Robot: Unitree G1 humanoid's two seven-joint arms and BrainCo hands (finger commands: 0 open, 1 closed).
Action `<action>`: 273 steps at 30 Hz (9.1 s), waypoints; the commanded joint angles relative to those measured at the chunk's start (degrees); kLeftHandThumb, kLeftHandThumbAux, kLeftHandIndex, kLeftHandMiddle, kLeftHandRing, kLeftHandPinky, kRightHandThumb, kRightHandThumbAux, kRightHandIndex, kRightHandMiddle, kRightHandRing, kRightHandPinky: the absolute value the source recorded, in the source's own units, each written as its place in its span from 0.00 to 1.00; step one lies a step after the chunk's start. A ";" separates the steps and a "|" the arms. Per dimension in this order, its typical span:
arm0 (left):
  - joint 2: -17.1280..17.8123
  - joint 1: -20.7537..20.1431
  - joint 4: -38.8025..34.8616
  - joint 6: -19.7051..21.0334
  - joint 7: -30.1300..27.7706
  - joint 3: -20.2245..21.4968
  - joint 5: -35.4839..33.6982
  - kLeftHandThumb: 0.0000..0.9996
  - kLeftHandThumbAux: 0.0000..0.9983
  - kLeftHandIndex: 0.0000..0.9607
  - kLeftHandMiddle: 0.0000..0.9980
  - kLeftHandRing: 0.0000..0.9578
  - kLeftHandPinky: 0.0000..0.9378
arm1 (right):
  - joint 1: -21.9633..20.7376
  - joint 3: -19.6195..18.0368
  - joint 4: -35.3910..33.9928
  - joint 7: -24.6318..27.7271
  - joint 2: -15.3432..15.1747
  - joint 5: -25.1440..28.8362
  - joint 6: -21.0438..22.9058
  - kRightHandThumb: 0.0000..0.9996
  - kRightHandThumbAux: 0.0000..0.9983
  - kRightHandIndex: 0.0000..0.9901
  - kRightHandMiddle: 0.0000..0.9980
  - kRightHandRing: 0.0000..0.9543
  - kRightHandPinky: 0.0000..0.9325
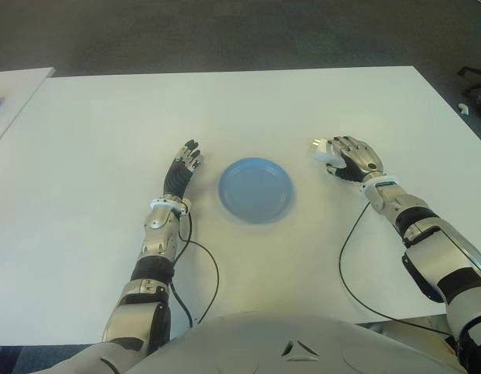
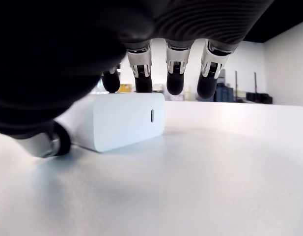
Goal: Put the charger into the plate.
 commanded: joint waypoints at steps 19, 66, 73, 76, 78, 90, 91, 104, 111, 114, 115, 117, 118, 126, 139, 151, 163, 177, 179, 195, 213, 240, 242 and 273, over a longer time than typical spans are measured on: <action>0.12 -1.72 4.01 2.20 0.24 0.17 0.85 0.00 0.59 0.00 0.01 0.00 0.00 | 13.74 1.18 -17.13 -3.80 -11.78 -4.15 -6.32 0.00 0.46 0.00 0.00 0.00 0.00; 0.28 -2.91 5.88 1.94 -0.83 0.23 0.48 0.00 0.57 0.00 0.03 0.00 0.00 | 25.44 -15.68 -33.87 6.38 -13.67 4.28 -14.86 0.00 0.45 0.00 0.02 0.00 0.00; 0.35 -3.26 6.75 1.60 -0.95 0.29 0.51 0.00 0.57 0.00 0.03 0.00 0.00 | 25.24 -17.75 -34.87 4.56 -13.20 3.76 -14.99 0.02 0.42 0.00 0.00 0.00 0.00; 0.36 -3.39 7.01 1.54 -0.90 0.30 0.55 0.00 0.57 0.00 0.03 0.00 0.00 | 25.03 -18.70 -35.07 4.45 -13.23 3.98 -14.98 0.05 0.39 0.00 0.00 0.00 0.00; 0.37 -3.47 7.14 1.55 -0.77 0.27 0.63 0.00 0.57 0.00 0.03 0.00 0.00 | 24.90 -19.66 -35.50 4.98 -13.38 4.76 -15.18 0.10 0.35 0.00 0.00 0.00 0.00; 0.38 -4.13 8.44 1.07 -0.33 0.13 1.03 0.00 0.57 0.00 0.03 0.00 0.00 | 24.29 -22.44 -36.49 9.55 -13.03 7.59 -17.34 0.25 0.19 0.00 0.00 0.00 0.00; 0.37 -4.19 8.54 1.07 -0.28 0.12 1.06 0.00 0.57 0.00 0.03 0.00 0.00 | 24.18 -22.56 -36.49 9.93 -13.00 7.65 -17.53 0.26 0.19 0.00 0.00 0.00 0.00; 0.35 -4.95 9.91 0.79 -0.23 0.18 1.07 0.00 0.57 0.01 0.02 0.00 0.00 | 23.03 -23.12 -36.38 11.86 -12.83 7.04 -18.59 0.28 0.17 0.00 0.00 0.00 0.00; 0.33 -5.22 10.20 0.69 -0.63 0.23 0.82 0.00 0.57 0.01 0.02 0.00 0.00 | 21.94 -22.60 -34.75 11.66 -12.59 6.29 -18.60 0.28 0.17 0.00 0.00 0.00 0.00; 0.32 -5.22 10.19 0.61 -0.60 0.22 0.83 0.00 0.57 0.01 0.02 0.00 0.00 | 18.77 -21.26 -28.28 10.71 -12.04 5.14 -19.82 0.28 0.17 0.00 0.00 0.00 0.00; 0.32 -5.22 10.19 0.60 -0.58 0.22 0.84 0.00 0.57 0.01 0.02 0.00 0.00 | 18.10 -20.97 -26.95 10.44 -11.90 4.85 -20.18 0.28 0.17 0.00 0.00 0.00 0.00; 0.35 -5.16 10.04 0.66 -0.49 0.21 0.88 0.00 0.57 0.01 0.02 0.00 0.00 | 16.06 -19.94 -23.49 10.11 -11.23 4.02 -20.76 0.28 0.17 0.00 0.00 0.00 0.00; 0.36 -5.12 9.97 0.68 -0.46 0.20 0.89 0.00 0.56 0.01 0.02 0.00 0.00 | 15.16 -19.47 -21.98 9.89 -10.98 3.67 -21.05 0.28 0.17 0.00 0.00 0.00 0.00; 0.39 -4.79 9.31 0.69 -0.74 0.21 0.71 0.00 0.56 0.01 0.02 0.00 0.00 | 8.47 -14.76 -10.00 7.21 -8.48 0.55 -21.80 0.30 0.16 0.00 0.00 0.00 0.00; 0.56 -3.32 6.99 1.20 -1.24 0.57 -0.01 0.00 0.56 0.00 0.02 0.00 0.00 | 4.25 -9.72 -1.91 6.35 -4.96 -0.87 -19.11 0.30 0.15 0.00 0.00 0.00 0.00; 0.96 -1.50 3.37 2.69 -2.21 1.07 -0.58 0.00 0.56 0.00 0.02 0.00 0.00 | 4.99 -5.44 1.06 3.89 -1.48 -2.34 -14.38 0.33 0.17 0.00 0.00 0.00 0.00; 1.29 0.09 0.34 4.27 -2.84 1.06 -1.03 0.00 0.57 0.00 0.02 0.00 0.00 | 5.43 -2.90 2.33 2.31 -0.18 -2.51 -12.96 0.32 0.17 0.00 0.00 0.00 0.00; 1.40 0.07 0.02 4.70 -3.15 0.96 -1.07 0.00 0.56 0.00 0.02 0.00 0.00 | 6.00 -0.65 1.29 -2.67 -0.65 -3.16 -13.73 0.28 0.19 0.00 0.00 0.00 0.00; 1.39 -0.01 0.15 4.69 -3.17 0.99 -1.06 0.00 0.56 0.00 0.02 0.00 0.00 | 6.04 -0.39 1.21 -3.09 -0.77 -3.04 -13.85 0.28 0.19 0.00 0.00 0.00 0.00; 1.36 -1.15 2.21 4.13 -3.22 0.93 -0.75 0.00 0.56 0.00 0.03 0.00 0.00 | 6.52 -2.50 0.57 -3.13 -1.45 0.55 -16.58 0.27 0.19 0.00 0.00 0.00 0.00; 1.79 -1.80 3.70 3.77 -3.99 0.54 -0.44 0.00 0.54 0.02 0.04 0.01 0.00 | 7.53 -6.46 -2.10 -5.95 -3.38 3.35 -24.32 0.27 0.19 0.00 0.00 0.00 0.00; 1.68 -1.84 4.23 2.71 -5.47 0.11 -0.55 0.00 0.52 0.02 0.04 0.02 0.00 | 8.17 -7.85 -4.88 -1.41 -4.74 3.83 -29.39 0.28 0.20 0.00 0.00 0.00 0.00; 1.66 -1.79 4.15 2.69 -5.45 0.07 -0.53 0.00 0.52 0.02 0.05 0.02 0.00 | 8.29 -7.90 -5.08 -1.24 -4.84 3.75 -29.61 0.28 0.21 0.00 0.00 0.00 0.00; 1.86 -2.27 3.93 5.05 -4.75 -0.38 0.19 0.00 0.52 0.02 0.05 0.03 0.00 | 9.16 -5.12 -5.12 -2.53 -4.45 -0.84 -28.40 0.27 0.24 0.00 0.00 0.00 0.00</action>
